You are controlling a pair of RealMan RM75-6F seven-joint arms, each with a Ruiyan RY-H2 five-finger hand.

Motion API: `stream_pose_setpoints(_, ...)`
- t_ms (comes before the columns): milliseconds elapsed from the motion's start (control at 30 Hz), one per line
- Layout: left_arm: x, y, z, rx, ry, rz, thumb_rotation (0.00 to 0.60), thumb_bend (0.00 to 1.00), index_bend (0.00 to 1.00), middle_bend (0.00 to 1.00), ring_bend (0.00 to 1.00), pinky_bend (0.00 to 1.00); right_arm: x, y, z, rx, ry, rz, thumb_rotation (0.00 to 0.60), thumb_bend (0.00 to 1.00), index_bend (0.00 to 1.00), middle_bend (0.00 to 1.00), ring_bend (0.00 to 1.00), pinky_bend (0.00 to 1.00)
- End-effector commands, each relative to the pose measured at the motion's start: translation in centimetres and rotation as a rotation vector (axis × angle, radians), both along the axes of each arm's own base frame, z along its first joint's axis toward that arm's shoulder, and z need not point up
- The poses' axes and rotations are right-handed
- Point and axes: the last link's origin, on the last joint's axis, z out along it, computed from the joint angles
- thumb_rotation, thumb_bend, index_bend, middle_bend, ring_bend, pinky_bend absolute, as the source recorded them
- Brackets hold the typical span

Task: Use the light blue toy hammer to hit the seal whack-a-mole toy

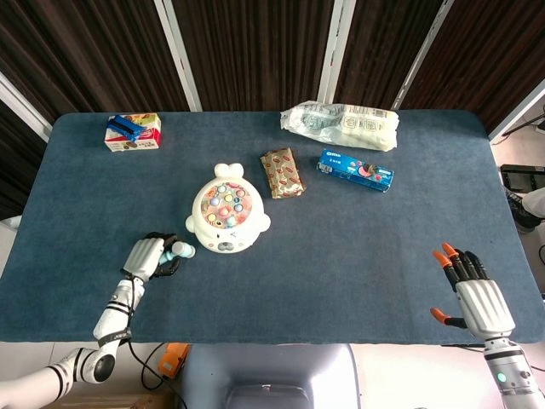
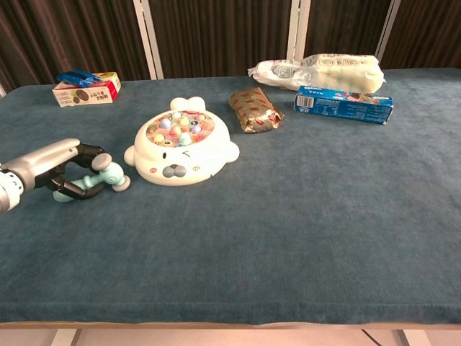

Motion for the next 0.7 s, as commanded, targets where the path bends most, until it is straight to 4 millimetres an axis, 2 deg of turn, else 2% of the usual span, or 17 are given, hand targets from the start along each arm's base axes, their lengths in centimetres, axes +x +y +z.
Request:
stream_pose_setpoints(33,0.09,0.02,-0.1,-0.003,0.002,0.002,0.591,0.43,0.38,0.38,0.29,0.22,0.0,0.0,0.03,-0.001,0.0,0.001,0.6,0.29,0.0,0.0,0.0,0.0)
stream_pose_setpoints(700,0.03,-0.01,-0.06,-0.007,0.009,0.011,0.582,0.52,0.42,0.42,0.33,0.23,0.01,0.02,-0.06,0.001,0.003,-0.001,0.6,0.29,0.0,0.0,0.0,0.0)
